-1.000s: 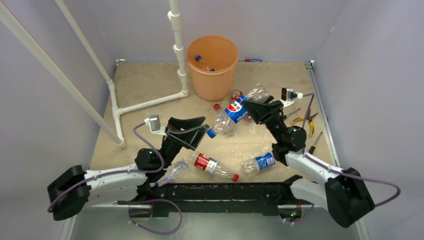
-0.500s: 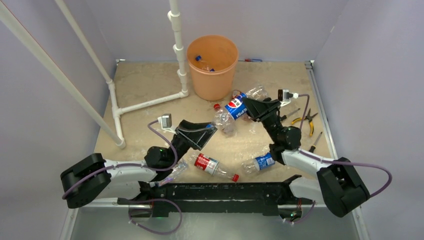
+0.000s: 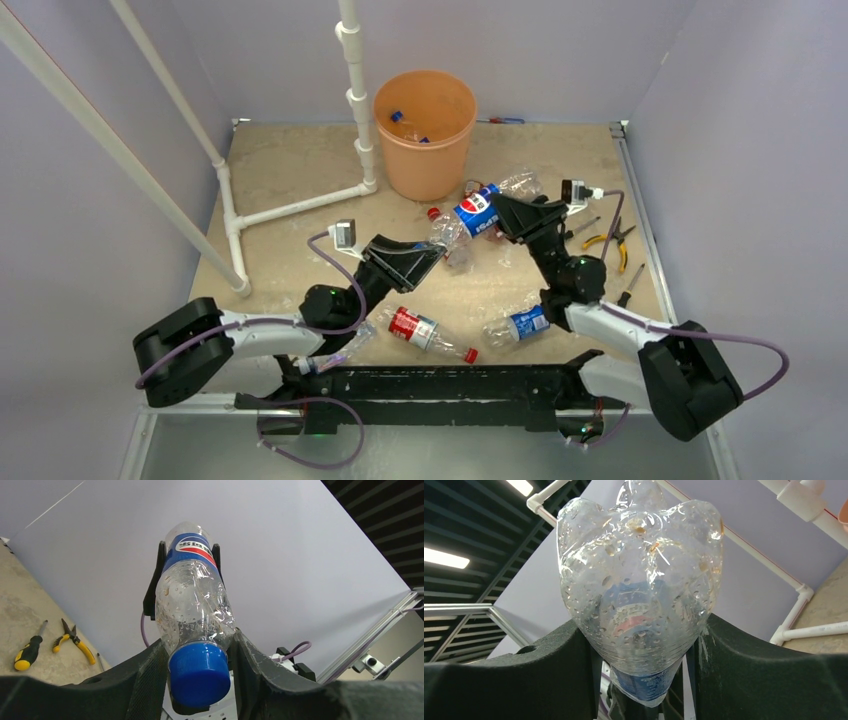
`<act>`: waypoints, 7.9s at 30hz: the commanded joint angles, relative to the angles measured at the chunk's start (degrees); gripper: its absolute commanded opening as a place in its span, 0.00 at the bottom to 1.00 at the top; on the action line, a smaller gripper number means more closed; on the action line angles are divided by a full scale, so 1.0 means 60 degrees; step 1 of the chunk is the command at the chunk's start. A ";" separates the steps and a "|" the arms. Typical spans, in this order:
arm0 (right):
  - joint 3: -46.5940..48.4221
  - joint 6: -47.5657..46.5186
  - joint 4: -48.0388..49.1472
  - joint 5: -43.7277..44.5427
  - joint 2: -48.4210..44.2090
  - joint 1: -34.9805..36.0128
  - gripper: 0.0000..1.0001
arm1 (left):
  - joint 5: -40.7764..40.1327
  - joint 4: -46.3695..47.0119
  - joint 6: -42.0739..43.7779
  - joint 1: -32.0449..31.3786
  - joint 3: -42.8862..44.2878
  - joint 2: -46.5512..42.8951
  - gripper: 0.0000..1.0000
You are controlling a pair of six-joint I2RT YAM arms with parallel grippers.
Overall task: Put the plastic bottles in the bin
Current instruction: Pick up the plastic bottle at the center of the board.
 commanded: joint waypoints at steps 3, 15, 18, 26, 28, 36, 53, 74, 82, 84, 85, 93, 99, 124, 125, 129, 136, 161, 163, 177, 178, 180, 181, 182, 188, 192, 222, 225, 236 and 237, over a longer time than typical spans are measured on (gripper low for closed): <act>-0.0330 -0.0669 0.3081 -0.0370 -0.0916 0.0037 0.37 | -0.1005 0.2484 0.0733 0.0045 0.0351 -0.0366 0.28; -0.0947 -0.1288 0.1237 -0.1098 -0.2130 0.0042 0.37 | -0.1806 0.2154 0.1470 0.0045 0.0130 -0.0976 0.23; -0.0997 -0.1475 0.0823 -0.1147 -0.2487 0.0040 0.36 | -0.1912 0.1776 0.1697 0.0045 0.0162 -0.1279 0.24; -0.0979 -0.1723 0.0375 -0.0972 -0.2917 0.0043 0.36 | -0.1746 0.1452 0.1633 0.0045 0.0408 -0.1223 0.30; -0.1017 -0.1773 0.0383 -0.0842 -0.2998 0.0036 0.35 | -0.1648 0.1616 0.1478 0.0045 0.0509 -0.0963 0.34; -0.1071 -0.1989 -0.0296 -0.0729 -0.3614 0.0041 0.35 | -0.1295 0.2842 0.1016 0.0045 0.0964 0.0431 0.44; -0.1301 -0.1582 0.0161 -0.0118 -0.3461 0.0041 0.34 | -0.0793 0.2827 0.1001 0.0016 0.1236 0.0315 0.68; -0.1169 -0.1291 0.1127 0.0168 -0.2928 0.0035 0.33 | -0.0640 0.2842 0.0996 0.0001 0.2400 0.0653 0.55; -0.1182 -0.1208 0.1529 0.0339 -0.2532 0.0043 0.33 | -0.0564 0.2842 0.0616 -0.0021 0.2672 0.1147 0.56; -0.1166 -0.1141 0.1731 0.0299 -0.2390 0.0044 0.33 | -0.0617 0.2845 0.0620 -0.0014 0.2696 0.1217 0.40; -0.1177 -0.1141 0.1814 0.0275 -0.2360 0.0044 0.33 | -0.0651 0.2842 0.0661 -0.0014 0.2704 0.1215 0.31; -0.1193 -0.1463 0.1127 0.0233 -0.2852 0.0037 0.41 | -0.0936 0.2842 0.1048 -0.0014 0.2504 0.0915 0.00; -0.1086 -0.1533 -0.0261 -0.0178 -0.3346 0.0033 0.80 | -0.0794 0.1828 0.1662 -0.0017 0.2431 0.0215 0.00; 0.4166 -0.6680 -1.1514 -0.3687 -0.5181 -0.0102 0.99 | 0.2756 -0.9827 0.6231 0.0386 0.4657 -0.4539 0.00; 0.4067 -0.6558 -1.1326 -0.3772 -0.5216 -0.0102 0.99 | 0.2667 -0.9710 0.6187 0.0392 0.4595 -0.4547 0.00; 0.4431 -0.7164 -1.2013 -0.3604 -0.5262 -0.0107 0.99 | 0.2305 -0.9978 0.6337 0.0390 0.4769 -0.4489 0.00; 0.5738 -0.9646 -1.4472 -0.1210 -0.5569 -0.0098 0.99 | -0.0188 -1.2457 0.6988 0.0395 0.6409 -0.3729 0.00; 0.4019 -0.9766 -1.4267 0.0010 -0.6989 -0.0068 0.98 | -0.3098 -2.0030 0.8965 0.0045 1.6293 0.3499 0.00; 0.3990 -0.9980 -1.4138 -0.0231 -0.6922 0.0071 0.98 | -0.2339 -2.0945 0.8638 0.0045 1.6673 0.3273 0.00; 0.5510 -1.2044 -1.5080 -0.1590 -0.5377 0.1728 0.99 | 0.0612 -2.3817 0.7191 0.0074 1.7539 0.2238 0.00; 0.5685 -1.2191 -1.5190 -0.1417 -0.5248 0.1831 0.99 | 0.0806 -2.3573 0.7125 0.0074 1.7172 0.2073 0.00; 0.6154 -1.2531 -1.5489 -0.1180 -0.4895 0.2110 0.99 | 0.1089 -2.3014 0.7023 0.0074 1.6508 0.1805 0.00; 0.6337 -1.2689 -1.5627 -0.1096 -0.4647 0.2265 0.99 | 0.1214 -2.2876 0.6995 0.0074 1.6294 0.1743 0.00; 0.6514 -1.2837 -1.5756 -0.1009 -0.4316 0.2439 0.99 | 0.1348 -2.2776 0.6969 0.0074 1.6157 0.1744 0.00; 0.7065 -1.3682 -1.5841 -0.0294 -0.3213 0.3423 0.99 | 0.1866 -2.2445 0.6975 0.0074 1.6012 0.1838 0.00; 0.7328 -1.4047 -1.5971 0.0554 -0.2536 0.4168 0.98 | 0.1919 -2.2398 0.7028 0.0074 1.6144 0.1921 0.00; 0.6016 -1.2688 -1.3059 0.1248 -0.2958 0.4858 0.40 | 0.0046 -1.6714 0.5990 0.0074 1.2222 -0.0890 0.90; 0.5931 -1.2304 -1.2548 0.1381 -0.2957 0.4849 0.40 | -0.0822 -1.4736 0.5945 0.0074 1.0753 -0.2255 0.93; 0.6311 -0.9919 -1.0218 0.2455 -0.2367 0.3988 0.40 | -0.1743 -1.0505 0.7996 0.0074 0.5637 -0.5726 0.98; 0.6251 -0.9493 -0.9838 0.2152 -0.2339 0.3628 0.40 | -0.1514 -1.0353 0.8228 0.0074 0.5296 -0.5778 0.99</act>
